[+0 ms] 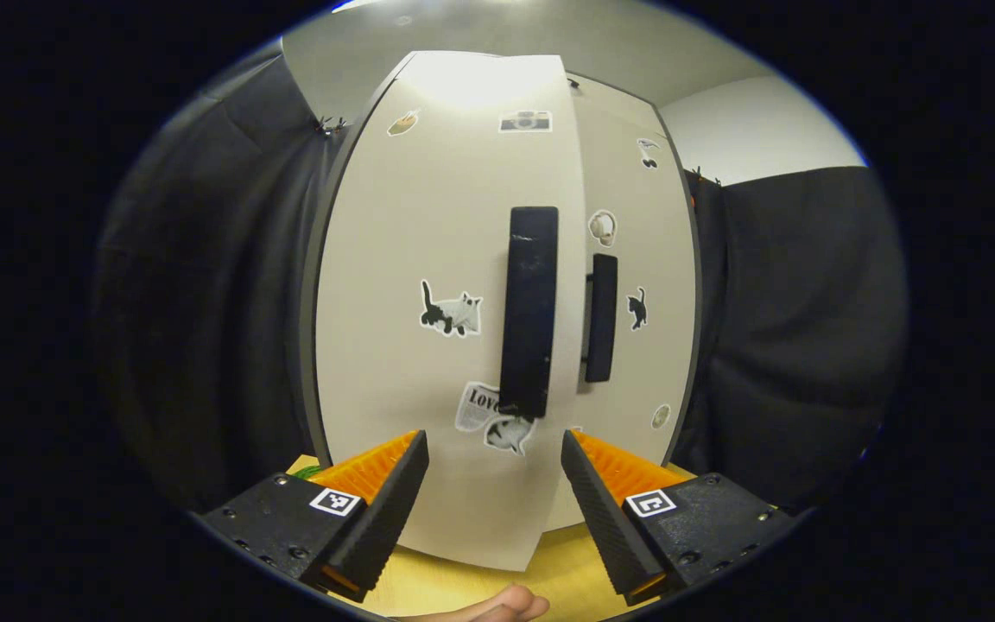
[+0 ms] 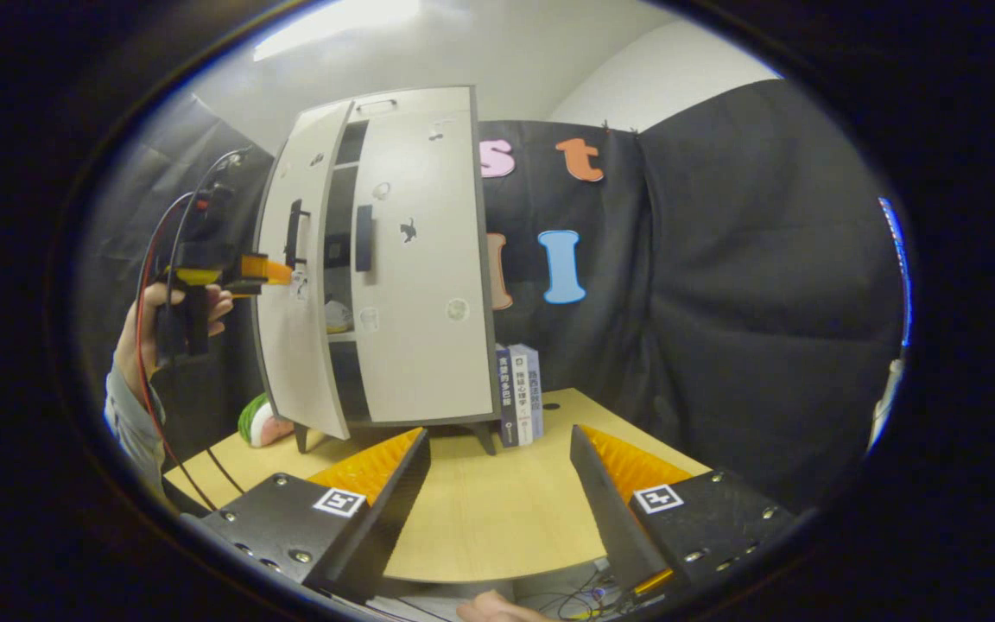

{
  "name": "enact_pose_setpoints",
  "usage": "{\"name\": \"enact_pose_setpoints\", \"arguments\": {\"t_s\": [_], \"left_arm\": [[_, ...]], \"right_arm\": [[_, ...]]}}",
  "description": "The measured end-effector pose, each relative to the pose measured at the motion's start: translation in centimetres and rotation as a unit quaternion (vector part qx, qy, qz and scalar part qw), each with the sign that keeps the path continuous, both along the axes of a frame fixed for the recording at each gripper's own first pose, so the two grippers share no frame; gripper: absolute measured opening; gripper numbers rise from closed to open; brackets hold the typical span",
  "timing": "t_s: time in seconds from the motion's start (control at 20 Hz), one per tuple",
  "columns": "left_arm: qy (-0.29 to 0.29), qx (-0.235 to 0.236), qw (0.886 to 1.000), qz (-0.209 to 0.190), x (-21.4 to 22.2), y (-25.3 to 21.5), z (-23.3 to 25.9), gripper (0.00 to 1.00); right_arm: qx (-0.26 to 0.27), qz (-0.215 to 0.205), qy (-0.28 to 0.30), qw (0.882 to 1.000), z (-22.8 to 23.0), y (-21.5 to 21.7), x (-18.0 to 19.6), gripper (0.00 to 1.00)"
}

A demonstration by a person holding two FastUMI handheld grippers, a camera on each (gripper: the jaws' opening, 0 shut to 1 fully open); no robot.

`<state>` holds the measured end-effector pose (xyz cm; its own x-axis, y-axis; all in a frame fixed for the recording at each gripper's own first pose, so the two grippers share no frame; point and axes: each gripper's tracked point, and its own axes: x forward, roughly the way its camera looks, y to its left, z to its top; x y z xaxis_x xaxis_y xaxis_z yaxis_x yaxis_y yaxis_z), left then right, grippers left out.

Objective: Grab one shoe with the right hand and put it into the shoe cabinet, grab the other shoe with the left hand and put it into the shoe cabinet; then close the right door with the right hand and the left door with the left hand.

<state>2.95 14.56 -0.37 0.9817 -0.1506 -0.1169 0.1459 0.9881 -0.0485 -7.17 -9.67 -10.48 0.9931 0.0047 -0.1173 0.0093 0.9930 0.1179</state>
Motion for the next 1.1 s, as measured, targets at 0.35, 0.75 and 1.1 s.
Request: {"name": "enact_pose_setpoints", "arguments": {"t_s": [0.35, 0.75, 1.1], "left_arm": [[-0.035, 0.007, 0.999, 0.000, -6.9, -0.9, 0.4, 0.95], [-0.023, -0.013, 0.999, -0.018, -14.2, -1.2, -0.3, 0.95], [-0.040, -0.002, 0.999, -0.013, -17.6, 0.8, 0.6, 0.95]], "right_arm": [[0.008, -0.015, -0.013, 1.000, 1.3, -1.3, 0.3, 0.96], [-0.012, -0.009, -0.049, 0.999, 6.9, 1.3, 0.7, 0.96], [-0.013, 0.013, -0.077, 0.997, 10.9, 4.6, 0.8, 0.97]]}}
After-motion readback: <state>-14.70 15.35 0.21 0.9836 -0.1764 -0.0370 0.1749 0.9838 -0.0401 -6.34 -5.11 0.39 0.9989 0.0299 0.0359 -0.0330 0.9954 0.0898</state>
